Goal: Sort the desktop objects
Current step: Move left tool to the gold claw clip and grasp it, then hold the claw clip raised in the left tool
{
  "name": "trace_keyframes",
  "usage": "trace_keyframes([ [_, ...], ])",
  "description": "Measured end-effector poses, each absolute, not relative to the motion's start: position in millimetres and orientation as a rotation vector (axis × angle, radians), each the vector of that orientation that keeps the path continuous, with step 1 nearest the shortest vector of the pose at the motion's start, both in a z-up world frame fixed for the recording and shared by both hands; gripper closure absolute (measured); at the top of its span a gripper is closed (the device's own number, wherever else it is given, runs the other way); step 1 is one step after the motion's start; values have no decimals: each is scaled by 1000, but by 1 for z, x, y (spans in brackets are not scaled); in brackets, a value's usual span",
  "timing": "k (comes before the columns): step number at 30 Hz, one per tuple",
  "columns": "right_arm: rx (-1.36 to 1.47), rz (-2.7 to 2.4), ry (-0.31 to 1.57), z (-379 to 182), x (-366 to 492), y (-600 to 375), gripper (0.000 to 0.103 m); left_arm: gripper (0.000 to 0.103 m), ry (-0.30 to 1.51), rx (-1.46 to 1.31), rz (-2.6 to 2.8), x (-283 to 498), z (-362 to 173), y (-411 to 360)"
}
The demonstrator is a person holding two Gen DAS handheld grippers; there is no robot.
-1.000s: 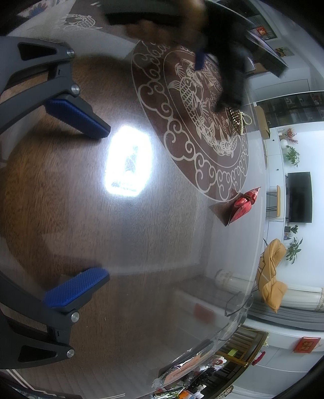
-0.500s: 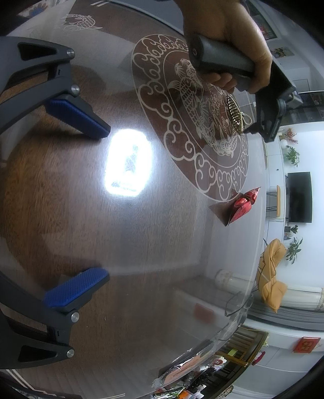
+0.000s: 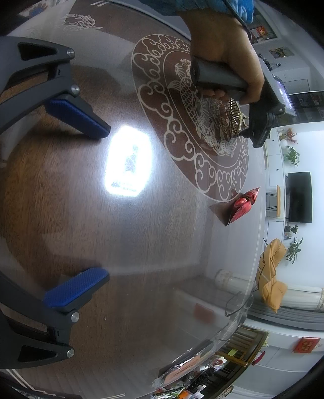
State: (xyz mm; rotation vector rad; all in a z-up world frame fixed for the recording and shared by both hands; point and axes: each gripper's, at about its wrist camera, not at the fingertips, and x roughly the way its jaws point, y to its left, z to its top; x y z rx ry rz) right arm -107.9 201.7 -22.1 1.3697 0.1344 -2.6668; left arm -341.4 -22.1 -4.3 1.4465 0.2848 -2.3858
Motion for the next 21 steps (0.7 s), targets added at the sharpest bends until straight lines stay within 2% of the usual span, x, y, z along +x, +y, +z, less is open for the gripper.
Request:
trace_keyframes([
  [3, 1370, -2667, 134, -22, -108, 202, 0, 3, 217, 1458, -2469, -337, -2, -27],
  [4, 1370, -2667, 134, -22, -108, 202, 0, 22, 190, 1425, -2524, -332, 0, -30],
  [5, 1370, -2667, 134, -22, -108, 202, 0, 51, 159, 1397, -2557, -330, 3, -31],
  [7, 1370, -2667, 134, -22, -108, 202, 0, 71, 91, 1389, -2613, -320, 7, -32],
  [21, 1370, -2668, 134, -22, -109, 202, 0, 71, -88, 1445, -2834, -203, 8, -38],
])
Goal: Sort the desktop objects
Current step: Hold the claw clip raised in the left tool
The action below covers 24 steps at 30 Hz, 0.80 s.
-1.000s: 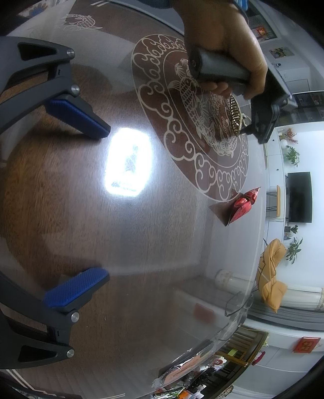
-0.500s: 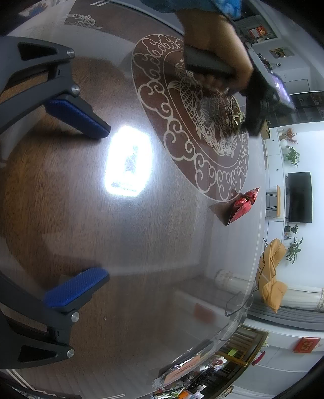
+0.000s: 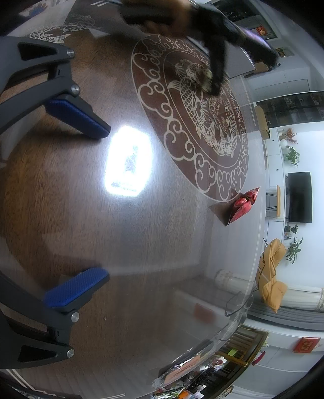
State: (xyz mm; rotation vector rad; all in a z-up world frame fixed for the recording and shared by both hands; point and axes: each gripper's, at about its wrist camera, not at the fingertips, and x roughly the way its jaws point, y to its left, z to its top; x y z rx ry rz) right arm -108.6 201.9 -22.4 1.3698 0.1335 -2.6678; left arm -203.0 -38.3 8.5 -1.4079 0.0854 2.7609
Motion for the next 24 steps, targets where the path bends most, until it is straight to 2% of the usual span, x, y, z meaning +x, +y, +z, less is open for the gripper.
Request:
trace_keyframes([
  [5, 1370, -2668, 133, -22, -108, 202, 0, 71, 116, -1381, 2728, -149, 10, -44],
  [12, 1370, -2669, 133, -22, -107, 202, 0, 70, 138, -1335, 2718, -114, 9, -45],
  [13, 1370, -2669, 133, -22, -108, 202, 0, 67, 134, -1333, 2725, -113, 8, -46],
  [15, 1370, -2669, 132, -22, -107, 202, 0, 47, 133, -1323, 2760, -118, 4, -50],
  [16, 1370, -2669, 132, -22, -108, 202, 0, 21, 134, -1345, 2786, -119, 3, -52],
  [17, 1370, -2669, 133, -22, -107, 202, 0, 8, 127, -1367, 2792, -128, 0, -53],
  [24, 1370, -2669, 132, -22, -107, 202, 0, 0, 44, -1430, 2757, -132, -6, -60],
])
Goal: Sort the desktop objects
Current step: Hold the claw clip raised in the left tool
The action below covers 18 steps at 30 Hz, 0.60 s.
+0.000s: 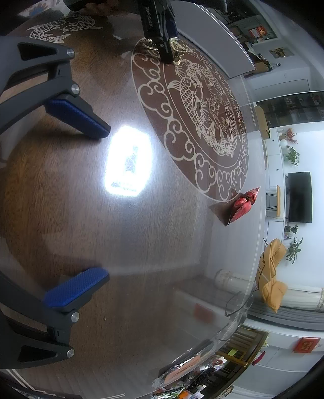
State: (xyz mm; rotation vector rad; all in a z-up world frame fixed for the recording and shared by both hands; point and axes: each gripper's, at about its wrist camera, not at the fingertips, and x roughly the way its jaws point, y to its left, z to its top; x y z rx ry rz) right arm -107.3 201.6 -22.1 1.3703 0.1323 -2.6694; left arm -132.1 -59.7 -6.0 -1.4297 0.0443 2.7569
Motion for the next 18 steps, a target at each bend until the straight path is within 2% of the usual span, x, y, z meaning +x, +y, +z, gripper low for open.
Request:
trace_keyframes([
  [18, 1371, -2670, 132, -22, -107, 202, 0, 0, 52, -1421, 2740, -131, -8, -59],
])
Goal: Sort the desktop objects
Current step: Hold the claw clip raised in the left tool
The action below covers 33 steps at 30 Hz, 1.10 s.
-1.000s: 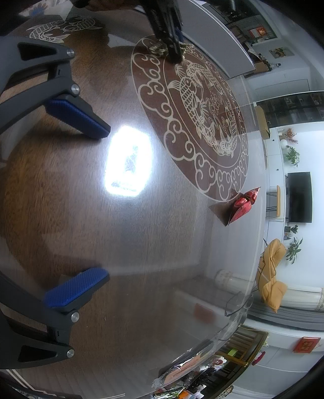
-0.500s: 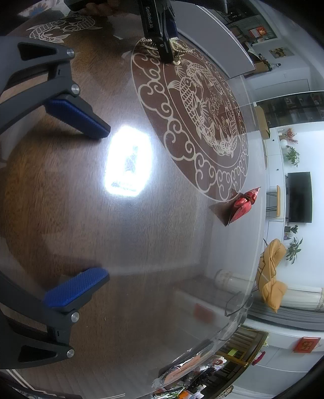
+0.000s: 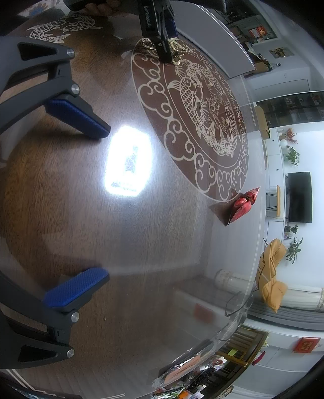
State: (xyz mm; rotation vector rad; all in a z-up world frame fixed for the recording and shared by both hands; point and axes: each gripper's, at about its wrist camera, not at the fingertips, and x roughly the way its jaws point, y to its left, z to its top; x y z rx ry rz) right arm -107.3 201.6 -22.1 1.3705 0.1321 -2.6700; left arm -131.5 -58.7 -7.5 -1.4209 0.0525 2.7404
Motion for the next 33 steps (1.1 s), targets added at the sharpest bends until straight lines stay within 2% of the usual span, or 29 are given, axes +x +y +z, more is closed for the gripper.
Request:
trace_keyframes([
  [6, 1371, -2670, 132, -22, -107, 202, 0, 0, 170, -1438, 2660, -136, -5, -55],
  [15, 1371, -2671, 132, -22, -107, 202, 0, 0, 570, -1288, 2600, -144, 3, -17],
  [18, 1370, -2671, 132, -22, -107, 201, 0, 0, 499, -1337, 2616, -151, 2, -21],
  [22, 1370, -2671, 132, -22, -107, 202, 0, 0, 239, -1387, 2620, -153, -3, -44],
  [24, 1370, -2671, 132, -22, -107, 201, 0, 8, 118, -1374, 2641, -150, -6, -55],
  [26, 1370, -2671, 132, -22, -107, 201, 0, 33, 114, -1338, 2678, -146, -5, -58],
  [27, 1370, -2671, 132, -22, -107, 201, 0, 40, 115, -1321, 2684, -144, -3, -59],
  [29, 1371, -2671, 132, -22, -107, 201, 0, 64, 114, -1300, 2673, -139, -1, -60],
  [31, 1370, -2671, 132, -22, -107, 201, 0, 71, 114, -1285, 2669, -135, -2, -61],
  [33, 1371, -2671, 132, -22, -107, 201, 0, 71, 131, -1272, 2670, -131, -3, -61],
])
